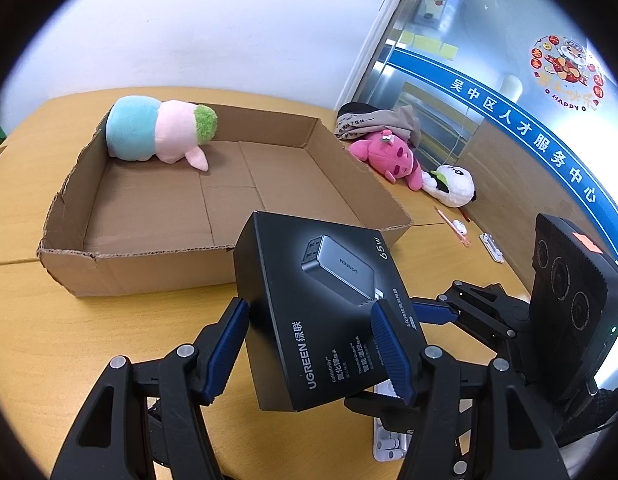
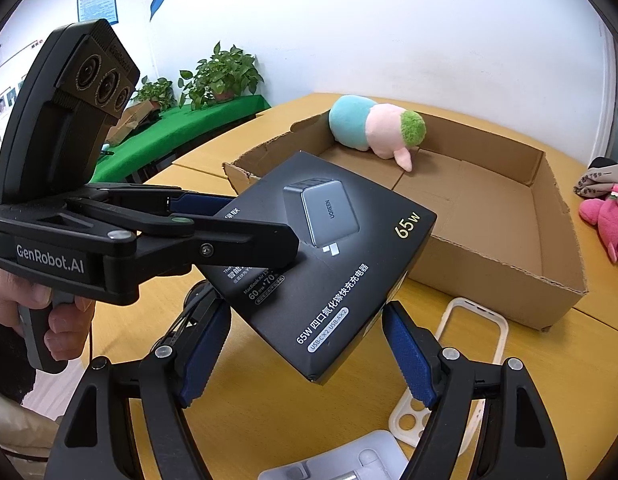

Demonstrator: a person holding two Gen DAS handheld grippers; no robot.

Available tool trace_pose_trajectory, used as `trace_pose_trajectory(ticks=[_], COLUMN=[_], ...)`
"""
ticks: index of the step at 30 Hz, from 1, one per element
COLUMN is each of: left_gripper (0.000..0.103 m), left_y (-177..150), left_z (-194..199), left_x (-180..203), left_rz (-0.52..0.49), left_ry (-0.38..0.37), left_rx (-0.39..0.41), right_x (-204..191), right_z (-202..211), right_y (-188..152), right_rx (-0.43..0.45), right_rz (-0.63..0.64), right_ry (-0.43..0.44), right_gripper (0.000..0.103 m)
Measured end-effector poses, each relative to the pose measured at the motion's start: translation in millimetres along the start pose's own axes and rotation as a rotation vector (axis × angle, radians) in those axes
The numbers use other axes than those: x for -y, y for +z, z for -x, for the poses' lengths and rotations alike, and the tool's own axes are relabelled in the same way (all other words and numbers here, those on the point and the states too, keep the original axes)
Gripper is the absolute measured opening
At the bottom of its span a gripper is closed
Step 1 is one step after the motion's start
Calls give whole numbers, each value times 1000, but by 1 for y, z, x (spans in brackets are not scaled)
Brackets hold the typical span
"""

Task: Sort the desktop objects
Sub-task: 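Lift the charger box with both grippers and carry it over the cardboard box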

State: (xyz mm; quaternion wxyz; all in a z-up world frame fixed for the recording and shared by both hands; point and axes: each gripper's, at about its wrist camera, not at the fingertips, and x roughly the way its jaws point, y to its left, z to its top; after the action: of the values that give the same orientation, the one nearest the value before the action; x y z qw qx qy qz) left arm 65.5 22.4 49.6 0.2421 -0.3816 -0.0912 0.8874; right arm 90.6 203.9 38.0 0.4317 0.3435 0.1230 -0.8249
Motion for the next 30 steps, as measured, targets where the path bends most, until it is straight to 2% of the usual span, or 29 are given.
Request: trace_pose_trajectory(ticks=[11, 16, 23, 30], left_gripper=[62, 62, 62, 62], left_y=[17, 31, 57, 91], left_z=[8, 0, -11, -22], left_x=[2, 10, 23, 22], left_rz=[-10, -26, -90, -106], left_ry=[3, -12, 19, 9], left_rx=[25, 37, 45, 61], right_x=[0, 15, 35, 62], right_z=[2, 10, 14, 14], right_y=[18, 28, 39, 66], right_rx=[24, 29, 45, 71], right_rz=[54, 66, 61, 45], right_ry=[-10, -9, -31, -31], right_gripper=[83, 83, 83, 83])
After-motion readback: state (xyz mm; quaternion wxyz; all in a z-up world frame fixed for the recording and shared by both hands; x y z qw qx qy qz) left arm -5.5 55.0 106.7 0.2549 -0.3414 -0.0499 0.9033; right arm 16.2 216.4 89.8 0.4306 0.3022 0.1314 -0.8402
